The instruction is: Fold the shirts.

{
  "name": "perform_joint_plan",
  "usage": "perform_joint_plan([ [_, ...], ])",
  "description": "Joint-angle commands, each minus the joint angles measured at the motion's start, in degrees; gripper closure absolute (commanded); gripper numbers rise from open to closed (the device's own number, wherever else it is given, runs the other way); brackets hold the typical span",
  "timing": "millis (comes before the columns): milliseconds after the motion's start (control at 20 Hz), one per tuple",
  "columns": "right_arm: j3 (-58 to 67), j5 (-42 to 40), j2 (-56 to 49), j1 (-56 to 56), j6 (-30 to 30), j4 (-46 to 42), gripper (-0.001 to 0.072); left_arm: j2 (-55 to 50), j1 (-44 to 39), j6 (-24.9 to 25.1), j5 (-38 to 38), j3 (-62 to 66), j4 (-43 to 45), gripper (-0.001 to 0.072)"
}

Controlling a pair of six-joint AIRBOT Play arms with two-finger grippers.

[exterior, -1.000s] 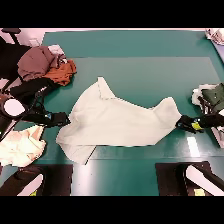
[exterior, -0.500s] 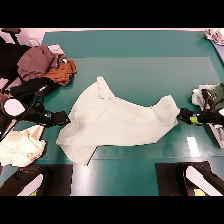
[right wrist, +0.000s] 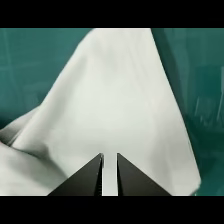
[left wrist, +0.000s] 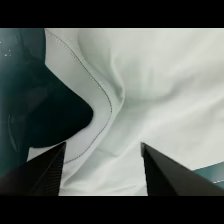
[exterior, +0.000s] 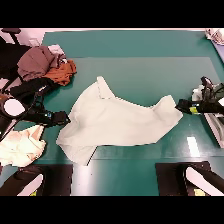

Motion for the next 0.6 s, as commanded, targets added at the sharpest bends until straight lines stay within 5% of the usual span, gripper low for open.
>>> perform_joint_plan([
  [0, 4.7, 4.6, -6.8, 1.2, 0.0, 1.8, 0.057, 0.0, 0.1, 0.0, -0.4, 0.0, 0.0, 0.0156],
  [150, 8.9, 10.0, -9.8, 1.4, 0.8, -3.2, 0.0321, 0.0, 0.0, 0.1, -1.2, 0.0, -0.1, 0.0157],
  [300, 11.0, 11.0, -9.4, 0.0, 2.8, -8.0, 0.0309, 0.0, 0.0, 0.0, -1.0, 0.0, -0.2, 0.0157],
  [450, 9.6, 11.0, -9.3, -2.1, 3.0, -8.2, 0.0176, 0.0, 0.0, 0.0, -0.9, 0.0, -0.4, 0.0157],
  [550, 6.9, 11.1, -9.3, -3.7, 3.0, -9.1, 0.0176, 0.0, 0.0, 0.0, -1.0, 0.0, -0.4, 0.0156],
])
